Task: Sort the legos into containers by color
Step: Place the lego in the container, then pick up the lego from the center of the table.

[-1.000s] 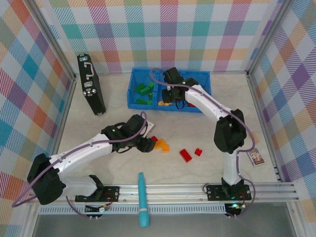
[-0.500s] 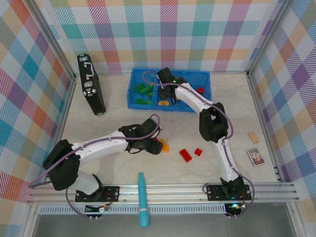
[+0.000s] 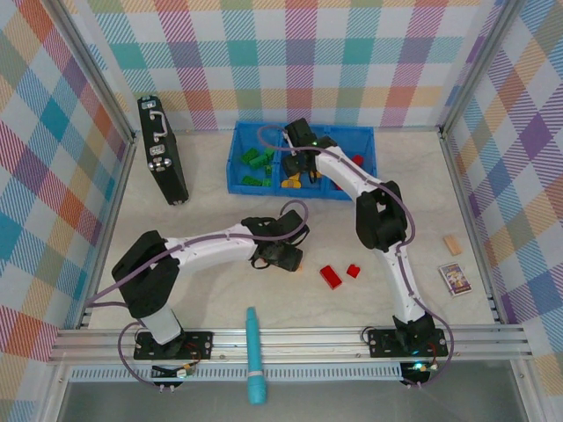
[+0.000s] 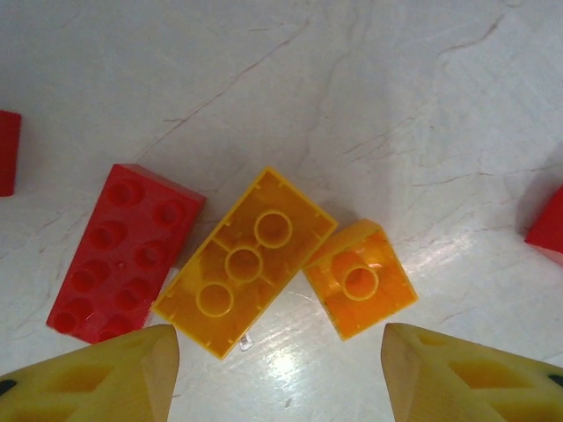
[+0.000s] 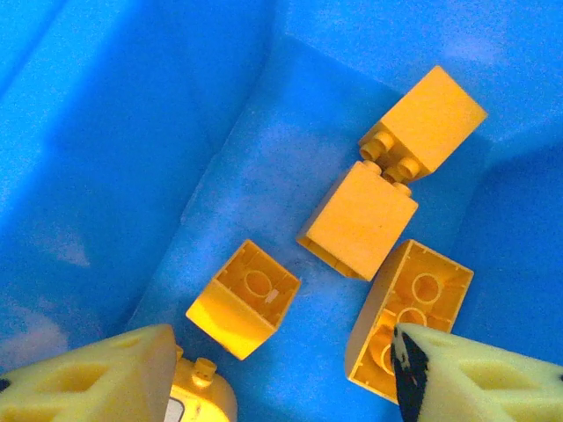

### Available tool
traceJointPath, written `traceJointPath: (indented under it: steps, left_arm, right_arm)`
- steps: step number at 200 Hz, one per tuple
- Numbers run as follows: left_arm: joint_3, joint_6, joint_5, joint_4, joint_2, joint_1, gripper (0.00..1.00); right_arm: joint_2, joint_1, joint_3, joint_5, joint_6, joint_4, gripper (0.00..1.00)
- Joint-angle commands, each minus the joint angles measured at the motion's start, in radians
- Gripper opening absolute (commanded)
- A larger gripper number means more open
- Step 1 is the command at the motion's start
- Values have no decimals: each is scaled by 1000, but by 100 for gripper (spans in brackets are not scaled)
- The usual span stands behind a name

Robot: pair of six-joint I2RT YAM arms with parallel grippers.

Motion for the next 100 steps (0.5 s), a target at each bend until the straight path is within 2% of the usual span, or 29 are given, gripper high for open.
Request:
traceJointPath:
  steps: [1, 61, 100]
  left_arm:
    - [50, -90, -46, -92, 30, -6, 65]
    - [55, -320, 28, -101, 61, -6, 72]
    - [60, -436, -6, -92, 88, 2, 73]
  right_arm:
    - [-34, -6, 8, -29, -15, 31, 71]
    - [-89, -15, -33, -57, -27, 54, 78]
    - [-139, -30, -73, -80, -9, 74, 82]
